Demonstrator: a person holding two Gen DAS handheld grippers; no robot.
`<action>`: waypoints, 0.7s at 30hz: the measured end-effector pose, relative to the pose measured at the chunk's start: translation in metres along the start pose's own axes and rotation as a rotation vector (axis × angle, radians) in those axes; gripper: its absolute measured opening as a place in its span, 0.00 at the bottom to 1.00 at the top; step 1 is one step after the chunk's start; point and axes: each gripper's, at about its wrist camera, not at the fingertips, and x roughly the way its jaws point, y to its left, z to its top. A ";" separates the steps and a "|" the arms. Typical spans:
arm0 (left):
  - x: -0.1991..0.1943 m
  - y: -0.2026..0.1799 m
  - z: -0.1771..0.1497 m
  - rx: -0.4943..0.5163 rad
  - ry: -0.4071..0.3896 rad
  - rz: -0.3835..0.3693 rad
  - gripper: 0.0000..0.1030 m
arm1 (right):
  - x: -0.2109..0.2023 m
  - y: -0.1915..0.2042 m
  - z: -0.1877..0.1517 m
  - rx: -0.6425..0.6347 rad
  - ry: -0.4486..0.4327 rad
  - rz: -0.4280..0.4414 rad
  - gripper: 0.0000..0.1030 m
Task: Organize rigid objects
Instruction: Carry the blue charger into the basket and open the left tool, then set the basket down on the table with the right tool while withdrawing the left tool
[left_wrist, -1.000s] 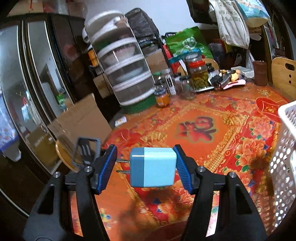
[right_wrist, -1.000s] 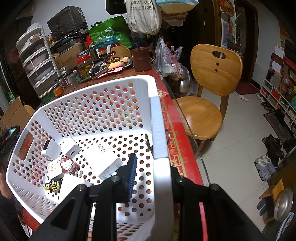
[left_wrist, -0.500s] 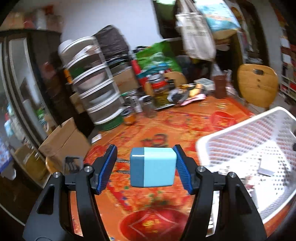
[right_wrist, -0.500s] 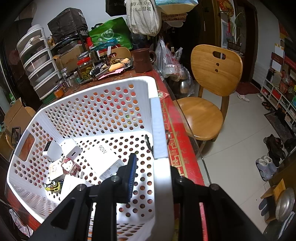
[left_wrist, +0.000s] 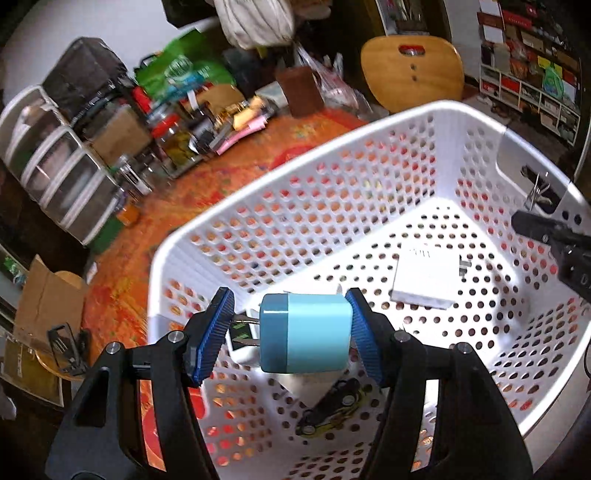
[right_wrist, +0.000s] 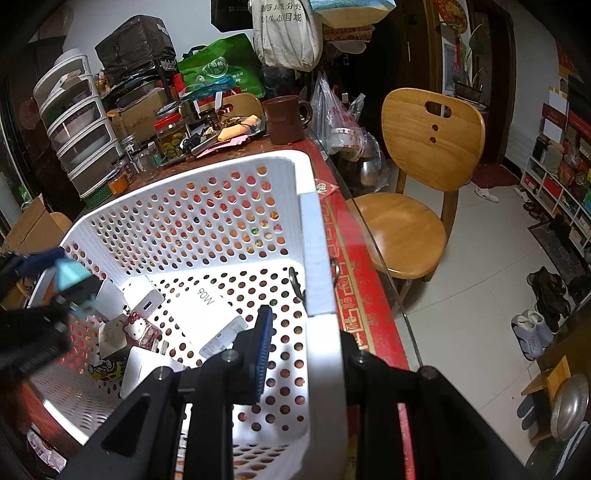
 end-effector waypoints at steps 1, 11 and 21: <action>0.002 0.000 0.000 -0.005 0.011 -0.007 0.58 | 0.000 0.000 0.000 -0.001 0.000 0.000 0.23; -0.018 0.019 -0.008 -0.016 -0.089 0.052 0.99 | -0.001 0.002 0.000 -0.001 -0.002 -0.002 0.23; -0.044 0.035 -0.022 -0.043 -0.136 0.015 0.99 | 0.001 0.001 0.002 0.002 0.001 0.002 0.51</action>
